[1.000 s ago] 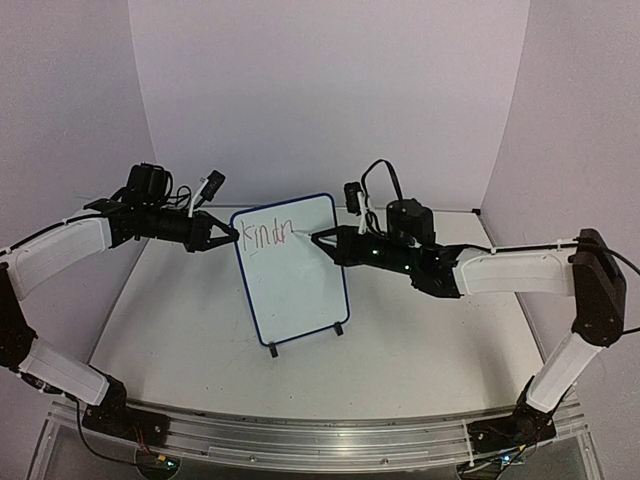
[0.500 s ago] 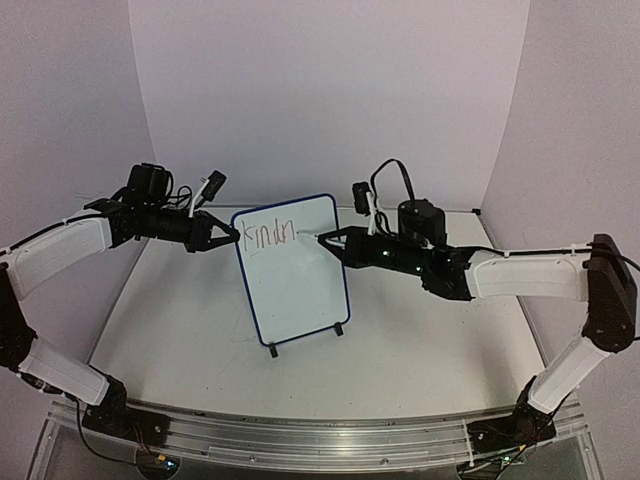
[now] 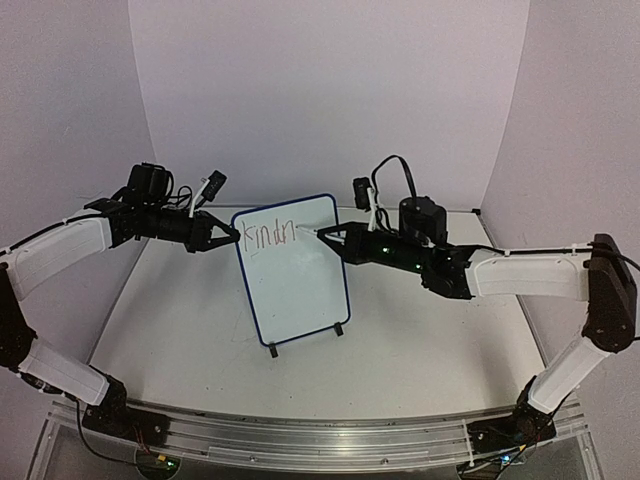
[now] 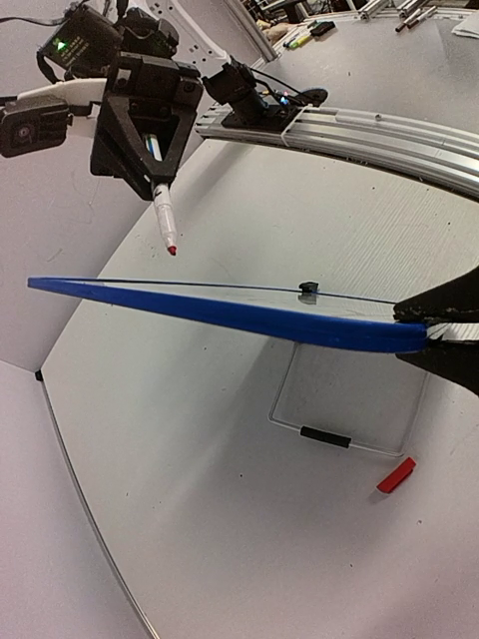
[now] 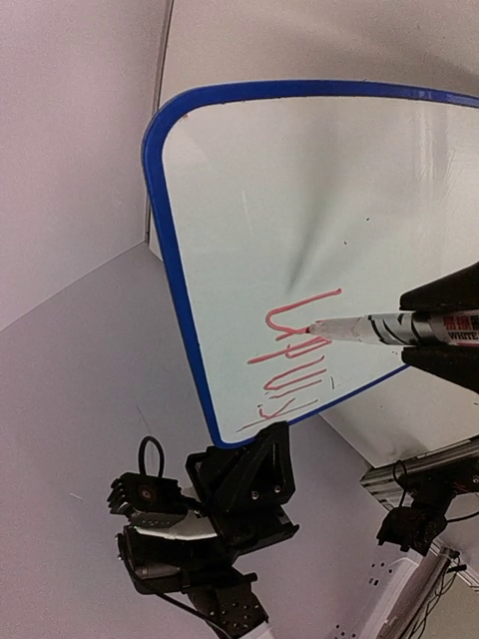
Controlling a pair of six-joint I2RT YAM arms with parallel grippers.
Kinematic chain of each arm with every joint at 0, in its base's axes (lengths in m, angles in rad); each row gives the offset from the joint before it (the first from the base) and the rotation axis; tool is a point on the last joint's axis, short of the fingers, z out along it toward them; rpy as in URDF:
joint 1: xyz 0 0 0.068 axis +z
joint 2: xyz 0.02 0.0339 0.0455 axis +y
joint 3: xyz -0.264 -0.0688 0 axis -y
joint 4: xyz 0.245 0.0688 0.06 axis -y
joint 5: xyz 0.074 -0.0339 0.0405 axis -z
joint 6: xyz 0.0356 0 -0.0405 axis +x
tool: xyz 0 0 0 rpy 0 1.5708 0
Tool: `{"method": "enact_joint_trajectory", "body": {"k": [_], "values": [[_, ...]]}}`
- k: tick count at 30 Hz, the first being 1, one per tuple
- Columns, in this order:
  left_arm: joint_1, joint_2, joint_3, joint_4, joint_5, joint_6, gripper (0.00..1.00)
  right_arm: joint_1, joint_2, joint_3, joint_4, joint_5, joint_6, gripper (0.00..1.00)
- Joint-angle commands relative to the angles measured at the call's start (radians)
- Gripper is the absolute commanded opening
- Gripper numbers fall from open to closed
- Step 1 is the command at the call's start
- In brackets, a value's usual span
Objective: Write a sentence on the whiteboard
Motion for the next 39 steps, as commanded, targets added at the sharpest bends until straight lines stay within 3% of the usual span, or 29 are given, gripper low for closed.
{"method": "enact_joint_trajectory", "body": {"k": [1,30,39], "values": [[-0.019,0.020,0.008,-0.075,-0.044,0.056,0.00,-0.006,0.029,0.051,0.015,0.024,-0.015,0.00],[-0.022,0.018,0.009,-0.079,-0.050,0.059,0.00,-0.028,-0.010,0.030,-0.020,0.133,-0.022,0.00],[-0.022,0.017,0.010,-0.080,-0.050,0.060,0.00,-0.032,0.007,0.065,-0.020,0.105,-0.031,0.00]]}}
